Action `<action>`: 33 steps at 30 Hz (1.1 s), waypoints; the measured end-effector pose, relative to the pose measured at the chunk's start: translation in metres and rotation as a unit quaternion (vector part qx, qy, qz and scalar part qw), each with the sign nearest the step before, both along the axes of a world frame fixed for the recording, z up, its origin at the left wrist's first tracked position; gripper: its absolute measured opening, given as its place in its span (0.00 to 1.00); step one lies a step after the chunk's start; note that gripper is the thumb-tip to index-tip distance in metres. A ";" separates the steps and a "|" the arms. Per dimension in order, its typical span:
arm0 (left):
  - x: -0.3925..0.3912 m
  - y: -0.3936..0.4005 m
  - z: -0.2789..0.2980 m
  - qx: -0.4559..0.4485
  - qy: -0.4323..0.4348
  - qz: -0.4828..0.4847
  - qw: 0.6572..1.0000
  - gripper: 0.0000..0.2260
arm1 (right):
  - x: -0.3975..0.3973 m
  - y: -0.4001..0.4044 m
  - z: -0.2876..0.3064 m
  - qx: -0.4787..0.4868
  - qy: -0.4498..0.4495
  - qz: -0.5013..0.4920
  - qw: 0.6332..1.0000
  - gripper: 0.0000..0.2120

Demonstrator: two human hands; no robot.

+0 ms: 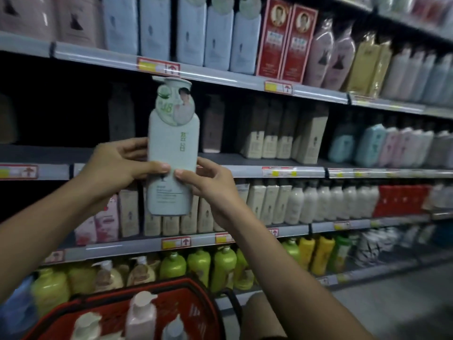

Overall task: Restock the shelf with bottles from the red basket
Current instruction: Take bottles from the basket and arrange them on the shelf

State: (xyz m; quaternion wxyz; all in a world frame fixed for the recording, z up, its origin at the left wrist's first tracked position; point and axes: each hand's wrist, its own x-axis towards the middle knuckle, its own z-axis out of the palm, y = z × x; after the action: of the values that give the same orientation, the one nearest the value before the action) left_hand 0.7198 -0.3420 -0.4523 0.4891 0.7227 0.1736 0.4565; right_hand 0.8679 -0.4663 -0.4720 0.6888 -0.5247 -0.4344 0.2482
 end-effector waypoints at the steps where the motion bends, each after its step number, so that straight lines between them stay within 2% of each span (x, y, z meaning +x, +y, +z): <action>1: 0.008 -0.001 -0.001 0.000 0.000 -0.006 1.000 0.34 | 0.006 -0.004 -0.001 -0.001 0.004 -0.007 1.000 0.19; 8: 0.026 0.006 -0.018 -0.004 0.018 -0.020 1.000 0.31 | 0.020 -0.004 -0.019 -0.002 0.035 -0.008 0.999 0.20; 11: 0.024 0.022 -0.034 -0.007 0.034 -0.005 0.999 0.36 | 0.020 0.011 -0.037 -0.014 0.047 -0.006 0.999 0.21; 13: 0.024 0.029 -0.041 -0.010 0.045 0.011 0.999 0.35 | 0.021 0.024 -0.050 -0.019 0.046 -0.005 0.999 0.21; 18: 0.017 0.060 -0.054 -0.017 0.032 0.024 0.999 0.28 | 0.025 0.070 -0.066 0.007 -0.013 0.005 1.000 0.18; 23: 0.001 0.123 -0.028 0.039 0.011 0.080 0.996 0.30 | 0.021 0.142 -0.031 0.039 -0.071 0.049 0.996 0.20; 29: 0.004 0.205 0.019 0.056 -0.029 0.133 0.989 0.36 | 0.021 0.229 0.029 0.088 -0.135 0.074 0.984 0.18; 33: 0.009 0.256 0.025 0.052 -0.014 0.169 0.984 0.35 | 0.023 0.279 0.045 0.050 -0.168 0.070 0.982 0.22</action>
State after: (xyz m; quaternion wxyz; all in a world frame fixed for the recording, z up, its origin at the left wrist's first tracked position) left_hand 0.7285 -0.0858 -0.4276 0.3692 0.7007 0.2623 0.5513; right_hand 0.8909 -0.1868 -0.4267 0.6125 -0.4918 -0.5915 0.1819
